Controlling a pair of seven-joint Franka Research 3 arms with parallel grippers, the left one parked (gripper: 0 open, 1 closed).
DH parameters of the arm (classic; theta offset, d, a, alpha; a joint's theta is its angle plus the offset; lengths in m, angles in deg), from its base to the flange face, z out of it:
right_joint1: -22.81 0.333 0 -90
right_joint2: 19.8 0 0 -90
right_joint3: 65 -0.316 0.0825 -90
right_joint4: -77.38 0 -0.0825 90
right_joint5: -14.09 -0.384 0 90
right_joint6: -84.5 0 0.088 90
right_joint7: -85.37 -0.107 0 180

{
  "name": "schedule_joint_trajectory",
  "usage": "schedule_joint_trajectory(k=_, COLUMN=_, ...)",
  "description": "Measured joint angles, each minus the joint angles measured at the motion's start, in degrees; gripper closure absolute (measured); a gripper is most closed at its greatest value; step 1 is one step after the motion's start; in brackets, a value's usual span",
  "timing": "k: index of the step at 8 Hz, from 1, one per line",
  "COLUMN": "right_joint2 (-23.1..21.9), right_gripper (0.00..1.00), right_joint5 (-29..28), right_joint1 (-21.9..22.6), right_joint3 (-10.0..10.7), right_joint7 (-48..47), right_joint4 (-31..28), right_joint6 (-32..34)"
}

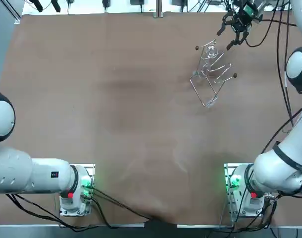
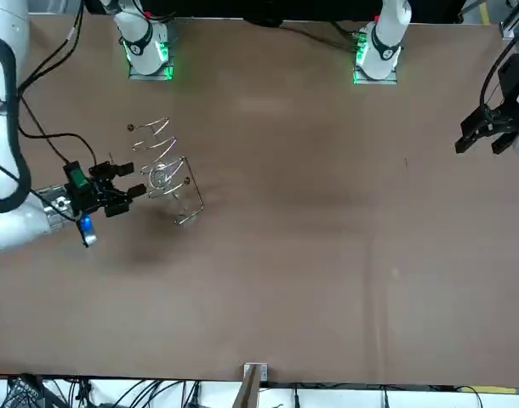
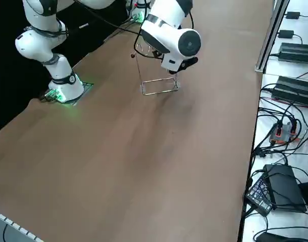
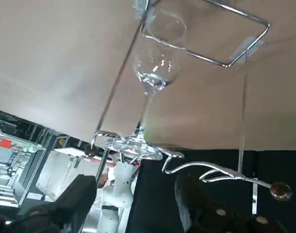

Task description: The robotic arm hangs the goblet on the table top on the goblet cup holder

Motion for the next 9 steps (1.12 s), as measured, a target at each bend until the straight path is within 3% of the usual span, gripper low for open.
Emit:
schedule_joint_trajectory(k=3, right_joint2=-0.20, right_gripper=0.00, right_joint5=3.41, right_joint1=-0.17, right_joint3=0.09, right_joint7=0.78, right_joint4=6.93, right_joint6=-0.27)
schedule_joint_trajectory(k=5, right_joint2=-0.58, right_gripper=0.00, right_joint5=9.42, right_joint1=-0.75, right_joint3=0.23, right_joint7=5.25, right_joint4=12.26, right_joint6=-1.58)
schedule_joint_trajectory(k=9, right_joint2=-1.02, right_gripper=0.00, right_joint5=30.55, right_joint1=-0.94, right_joint3=-0.01, right_joint7=21.95, right_joint4=15.57, right_joint6=-13.00)
